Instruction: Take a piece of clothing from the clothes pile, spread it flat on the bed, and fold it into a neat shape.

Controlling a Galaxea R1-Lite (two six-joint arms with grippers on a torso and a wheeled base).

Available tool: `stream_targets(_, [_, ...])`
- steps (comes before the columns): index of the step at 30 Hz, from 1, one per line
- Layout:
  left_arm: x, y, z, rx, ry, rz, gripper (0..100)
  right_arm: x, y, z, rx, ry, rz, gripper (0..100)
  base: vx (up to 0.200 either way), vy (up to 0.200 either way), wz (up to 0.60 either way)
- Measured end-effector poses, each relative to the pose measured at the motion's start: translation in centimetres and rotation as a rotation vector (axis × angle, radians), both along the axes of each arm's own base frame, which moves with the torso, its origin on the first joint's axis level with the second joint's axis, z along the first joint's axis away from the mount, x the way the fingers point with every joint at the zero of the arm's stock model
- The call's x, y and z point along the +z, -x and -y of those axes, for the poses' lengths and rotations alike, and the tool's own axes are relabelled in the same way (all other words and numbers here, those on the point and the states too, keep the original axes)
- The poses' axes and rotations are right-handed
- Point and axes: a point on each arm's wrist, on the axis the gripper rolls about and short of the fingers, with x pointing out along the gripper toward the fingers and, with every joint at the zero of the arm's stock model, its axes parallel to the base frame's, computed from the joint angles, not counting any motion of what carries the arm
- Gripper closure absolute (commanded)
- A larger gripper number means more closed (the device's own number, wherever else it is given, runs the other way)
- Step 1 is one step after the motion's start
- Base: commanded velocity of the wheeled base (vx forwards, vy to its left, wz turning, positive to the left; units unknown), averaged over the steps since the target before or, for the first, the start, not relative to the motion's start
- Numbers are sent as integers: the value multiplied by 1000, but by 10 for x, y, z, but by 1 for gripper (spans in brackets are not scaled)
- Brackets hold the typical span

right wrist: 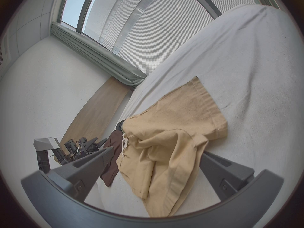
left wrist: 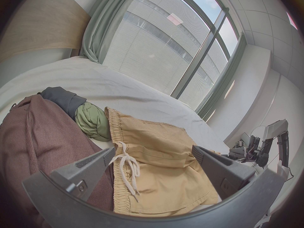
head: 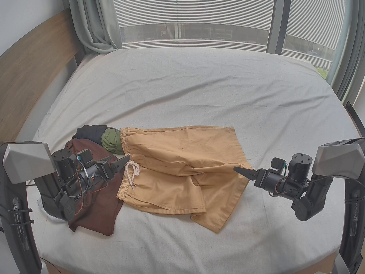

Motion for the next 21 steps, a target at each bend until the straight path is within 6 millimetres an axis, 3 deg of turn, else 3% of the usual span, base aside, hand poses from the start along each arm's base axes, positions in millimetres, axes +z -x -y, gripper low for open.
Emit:
stream_targets(6, [-1,0,0,-1,0,-4,0,2,-7,9,-30,0,23,0,0,0,0])
stream_targets(21, [-2,0,0,1,0,-5,0,-15,-14,23,-65,40,15,0,0,0,0])
